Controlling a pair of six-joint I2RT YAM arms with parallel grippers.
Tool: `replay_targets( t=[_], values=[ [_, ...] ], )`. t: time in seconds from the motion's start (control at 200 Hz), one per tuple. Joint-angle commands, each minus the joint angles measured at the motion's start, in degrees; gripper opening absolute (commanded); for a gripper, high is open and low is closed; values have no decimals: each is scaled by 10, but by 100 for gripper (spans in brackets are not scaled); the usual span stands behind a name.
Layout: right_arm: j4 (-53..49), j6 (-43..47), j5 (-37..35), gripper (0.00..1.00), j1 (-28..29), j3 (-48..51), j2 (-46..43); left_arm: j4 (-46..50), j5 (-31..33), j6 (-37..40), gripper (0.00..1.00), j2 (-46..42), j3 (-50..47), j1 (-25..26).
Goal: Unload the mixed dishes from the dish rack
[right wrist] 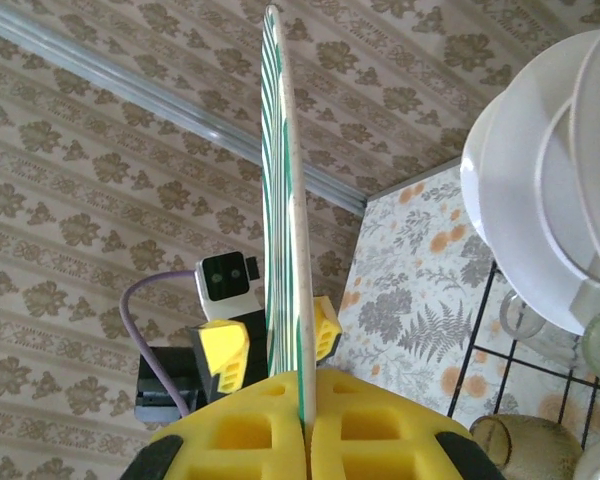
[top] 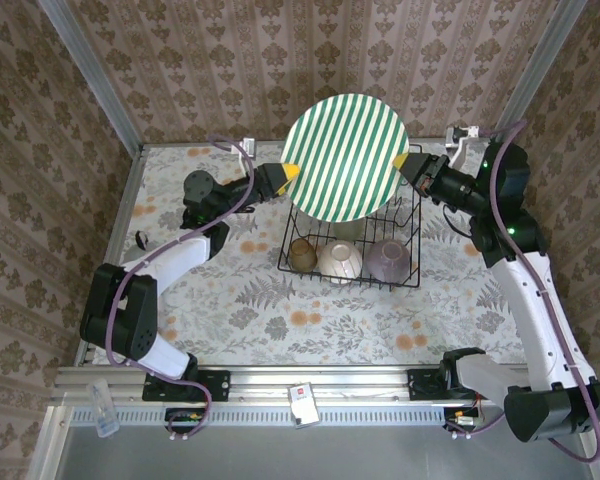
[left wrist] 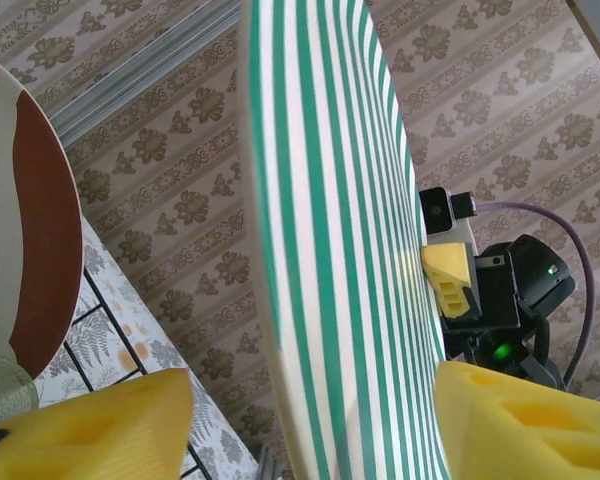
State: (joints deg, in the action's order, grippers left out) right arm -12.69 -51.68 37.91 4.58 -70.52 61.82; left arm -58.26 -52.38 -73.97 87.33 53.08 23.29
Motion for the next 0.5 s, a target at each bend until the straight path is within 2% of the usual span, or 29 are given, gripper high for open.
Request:
replay_targets(
  t=[0.0, 0.115, 0.245, 0.38, 0.495],
  values=[
    [51, -11, 18, 0, 4, 4, 1, -1, 15, 8, 59, -26, 11, 1],
    [57, -11, 22, 0, 6, 9, 4, 0, 32, 2, 45, -38, 2, 1],
    [64, -11, 26, 0, 9, 11, 8, 17, 51, -1, 20, -53, -4, 2],
    [77, -13, 32, 0, 13, 14, 11, 54, 71, 9, 0, -72, -9, 2],
    [86, -13, 33, 0, 14, 15, 13, 75, 91, 16, 0, -93, -18, 3]
  ],
)
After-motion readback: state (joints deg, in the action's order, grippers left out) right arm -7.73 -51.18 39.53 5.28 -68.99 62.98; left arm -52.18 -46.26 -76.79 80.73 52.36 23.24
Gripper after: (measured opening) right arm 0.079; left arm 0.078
